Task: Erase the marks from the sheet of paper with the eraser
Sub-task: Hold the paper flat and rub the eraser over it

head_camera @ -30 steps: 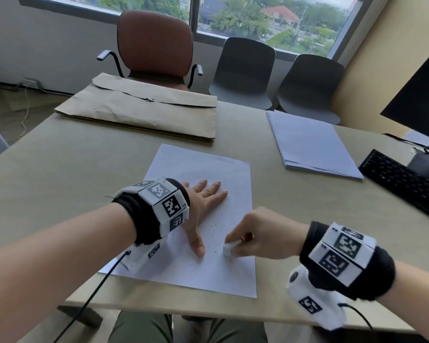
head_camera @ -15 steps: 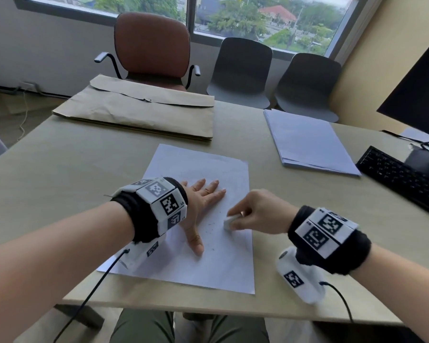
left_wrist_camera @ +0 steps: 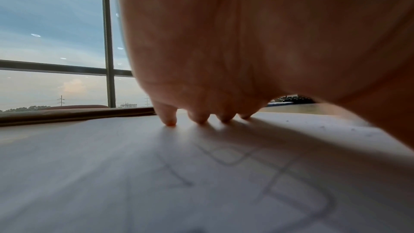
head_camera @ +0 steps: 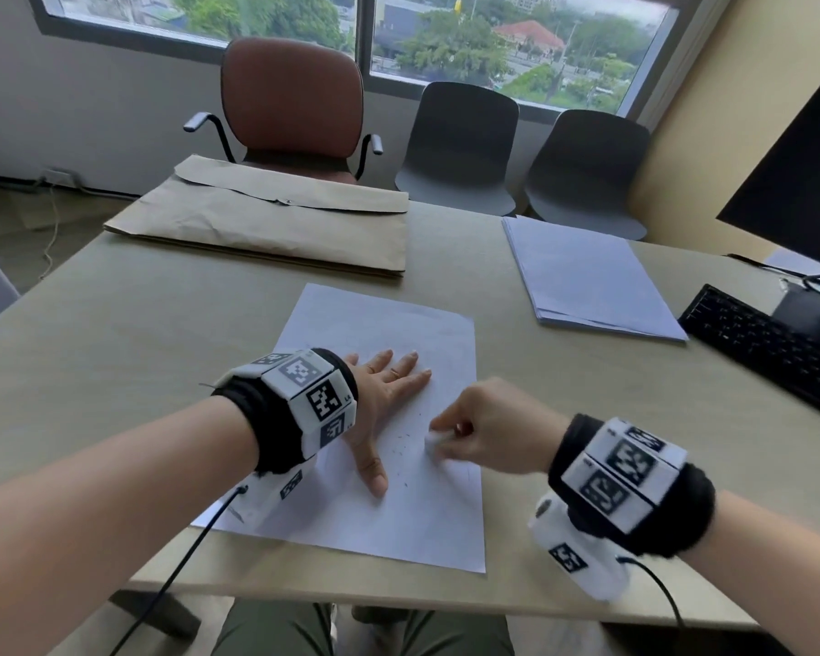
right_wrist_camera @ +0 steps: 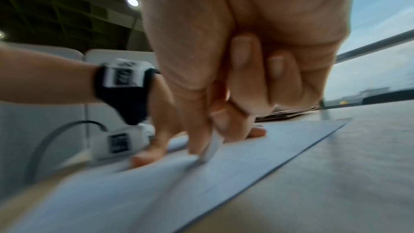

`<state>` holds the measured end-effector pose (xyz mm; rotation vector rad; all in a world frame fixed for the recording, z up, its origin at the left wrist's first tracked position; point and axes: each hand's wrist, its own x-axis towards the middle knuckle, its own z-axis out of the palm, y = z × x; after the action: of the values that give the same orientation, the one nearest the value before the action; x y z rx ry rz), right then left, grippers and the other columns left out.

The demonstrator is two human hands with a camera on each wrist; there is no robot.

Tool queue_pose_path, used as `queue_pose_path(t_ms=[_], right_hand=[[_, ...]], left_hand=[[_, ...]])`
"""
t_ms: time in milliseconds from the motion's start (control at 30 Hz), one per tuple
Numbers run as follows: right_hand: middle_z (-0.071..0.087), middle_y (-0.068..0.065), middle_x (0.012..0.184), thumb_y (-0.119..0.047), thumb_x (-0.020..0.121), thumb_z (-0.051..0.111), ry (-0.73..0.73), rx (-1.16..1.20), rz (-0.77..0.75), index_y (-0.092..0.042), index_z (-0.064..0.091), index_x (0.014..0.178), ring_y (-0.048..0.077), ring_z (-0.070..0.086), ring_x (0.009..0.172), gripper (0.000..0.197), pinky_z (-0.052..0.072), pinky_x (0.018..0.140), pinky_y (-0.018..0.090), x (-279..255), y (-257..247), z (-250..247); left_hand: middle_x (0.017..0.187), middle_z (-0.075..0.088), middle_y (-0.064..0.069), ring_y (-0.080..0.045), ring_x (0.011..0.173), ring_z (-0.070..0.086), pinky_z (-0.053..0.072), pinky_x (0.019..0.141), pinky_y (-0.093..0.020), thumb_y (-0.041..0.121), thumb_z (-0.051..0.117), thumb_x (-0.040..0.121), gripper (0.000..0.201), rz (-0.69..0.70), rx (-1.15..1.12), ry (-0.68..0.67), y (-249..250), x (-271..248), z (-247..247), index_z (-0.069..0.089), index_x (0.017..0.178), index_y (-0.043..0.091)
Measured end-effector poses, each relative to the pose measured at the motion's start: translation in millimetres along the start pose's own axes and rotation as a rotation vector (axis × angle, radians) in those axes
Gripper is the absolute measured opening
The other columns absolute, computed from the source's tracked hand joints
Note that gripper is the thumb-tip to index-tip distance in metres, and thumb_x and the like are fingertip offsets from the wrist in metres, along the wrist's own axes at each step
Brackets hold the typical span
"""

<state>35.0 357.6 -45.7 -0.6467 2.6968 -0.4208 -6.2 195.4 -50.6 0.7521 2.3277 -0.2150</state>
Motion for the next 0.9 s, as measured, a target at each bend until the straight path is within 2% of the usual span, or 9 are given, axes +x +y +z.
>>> queue_pose_path(t_ms=[167,233,300,367,467,600,700,800,900], right_hand=[[0.032,0.001,0.052,-0.023,0.084,0.058,-0.156,0.076,-0.1,-0.006,0.058,0.07,0.011,0.031,0.048,0.023,0.029,0.049,0.015,-22,-1,8],[0.042,-0.004,0.055,-0.026,0.087,0.058,-0.122,0.186,-0.02,-0.008,0.065,0.078,0.007,0.038,0.041,0.021,0.034,0.048,0.011,-21,7,7],[0.055,-0.006,0.066,-0.027,0.088,0.058,-0.036,0.312,0.078,-0.016,0.07,0.096,0.007,0.051,0.043,0.018,0.042,0.052,0.012,-20,15,4],[0.057,-0.007,0.07,-0.024,0.088,0.06,0.044,0.393,0.15,-0.016,0.07,0.101,0.009,0.056,0.044,0.018,0.04,0.049,0.009,-18,22,0],[0.058,-0.004,0.065,-0.024,0.088,0.061,0.075,0.478,0.218,-0.015,0.069,0.095,0.005,0.055,0.038,0.014,0.035,0.039,0.012,-13,25,-4],[0.062,-0.001,0.064,-0.024,0.089,0.057,0.075,0.429,0.235,-0.008,0.068,0.093,0.004,0.053,0.034,0.02,0.036,0.038,0.013,-2,23,-2],[0.06,0.004,0.062,-0.021,0.088,0.055,0.107,0.218,0.229,-0.005,0.065,0.077,0.004,0.046,0.029,0.022,0.033,0.035,0.013,7,18,-1],[0.045,-0.004,0.045,-0.021,0.085,0.055,0.072,0.028,0.106,-0.017,0.042,0.05,0.014,0.038,0.044,0.037,0.027,0.044,0.019,4,5,7],[0.035,0.004,0.044,-0.016,0.08,0.055,-0.077,0.019,-0.078,-0.018,0.03,0.047,0.02,0.031,0.047,0.042,0.027,0.05,0.027,-10,-13,19]], left_hand=[[0.152,-0.032,0.003,-0.021,0.141,-0.026,-0.009,0.117,-0.048,0.052,0.077,0.066,0.133,0.015,-0.002,0.003,-2,-1,0,-0.027,0.144,0.024],[0.152,-0.033,0.002,-0.023,0.141,-0.027,-0.009,0.116,-0.049,0.053,0.077,0.066,0.133,0.013,0.008,0.002,-2,0,1,-0.027,0.144,0.024],[0.151,-0.034,0.001,-0.026,0.14,-0.028,-0.011,0.114,-0.051,0.053,0.077,0.065,0.133,0.005,0.049,-0.003,0,0,0,-0.027,0.144,0.026],[0.15,-0.037,0.0,-0.029,0.139,-0.031,-0.012,0.113,-0.055,0.051,0.078,0.065,0.131,-0.007,0.126,-0.015,3,0,-4,-0.024,0.145,0.032],[0.151,-0.035,-0.001,-0.028,0.141,-0.026,-0.007,0.114,-0.057,0.043,0.078,0.069,0.122,0.011,0.179,-0.045,6,-2,-16,-0.017,0.146,0.039],[0.156,-0.022,0.003,-0.02,0.145,-0.016,0.007,0.117,-0.052,0.047,0.077,0.07,0.114,0.025,-0.004,-0.011,8,1,-13,-0.005,0.148,0.036],[0.154,-0.028,0.001,-0.023,0.143,-0.021,0.002,0.117,-0.052,0.05,0.078,0.066,0.127,0.014,-0.002,0.005,14,3,-3,-0.016,0.148,0.029],[0.152,-0.033,0.0,-0.024,0.142,-0.025,-0.003,0.117,-0.052,0.054,0.078,0.063,0.135,0.012,0.024,0.005,12,7,1,-0.026,0.144,0.027],[0.151,-0.034,0.001,-0.023,0.142,-0.025,-0.003,0.117,-0.051,0.057,0.078,0.061,0.138,0.018,0.043,0.007,9,9,3,-0.028,0.143,0.027]])
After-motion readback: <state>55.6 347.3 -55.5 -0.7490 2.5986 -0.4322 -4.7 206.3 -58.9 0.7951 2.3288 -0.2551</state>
